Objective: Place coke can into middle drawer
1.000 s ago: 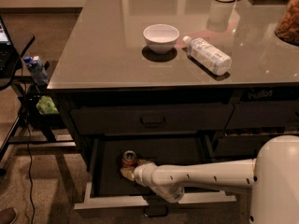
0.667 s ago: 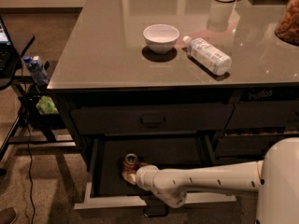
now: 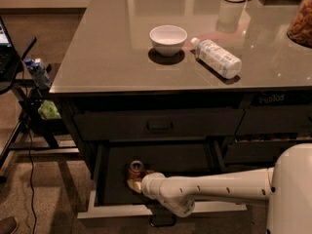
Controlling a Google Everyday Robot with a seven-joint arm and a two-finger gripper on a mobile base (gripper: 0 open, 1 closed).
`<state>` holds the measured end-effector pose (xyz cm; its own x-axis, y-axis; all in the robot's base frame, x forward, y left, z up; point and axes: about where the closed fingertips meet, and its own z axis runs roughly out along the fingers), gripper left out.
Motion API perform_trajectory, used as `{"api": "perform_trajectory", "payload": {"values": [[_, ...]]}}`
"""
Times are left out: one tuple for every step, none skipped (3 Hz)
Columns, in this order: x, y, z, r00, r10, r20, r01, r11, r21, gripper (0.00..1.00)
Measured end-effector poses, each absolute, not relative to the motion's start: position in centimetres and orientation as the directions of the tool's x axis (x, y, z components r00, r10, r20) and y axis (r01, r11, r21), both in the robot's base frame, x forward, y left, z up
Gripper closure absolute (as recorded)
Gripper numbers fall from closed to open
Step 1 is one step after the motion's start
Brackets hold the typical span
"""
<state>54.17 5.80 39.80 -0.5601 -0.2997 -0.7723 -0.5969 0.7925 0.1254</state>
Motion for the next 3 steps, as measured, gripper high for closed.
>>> {"api": "perform_trajectory", "payload": {"values": [[54.17, 5.8, 39.8, -0.56, -0.3, -0.772, -0.597, 0.792, 0.125, 0.36], [54.17, 5.8, 39.8, -0.56, -0.3, -0.772, -0.597, 0.792, 0.125, 0.13], [54.17, 5.8, 39.79, -0.56, -0.3, -0.772, -0.597, 0.792, 0.125, 0.0]]}}
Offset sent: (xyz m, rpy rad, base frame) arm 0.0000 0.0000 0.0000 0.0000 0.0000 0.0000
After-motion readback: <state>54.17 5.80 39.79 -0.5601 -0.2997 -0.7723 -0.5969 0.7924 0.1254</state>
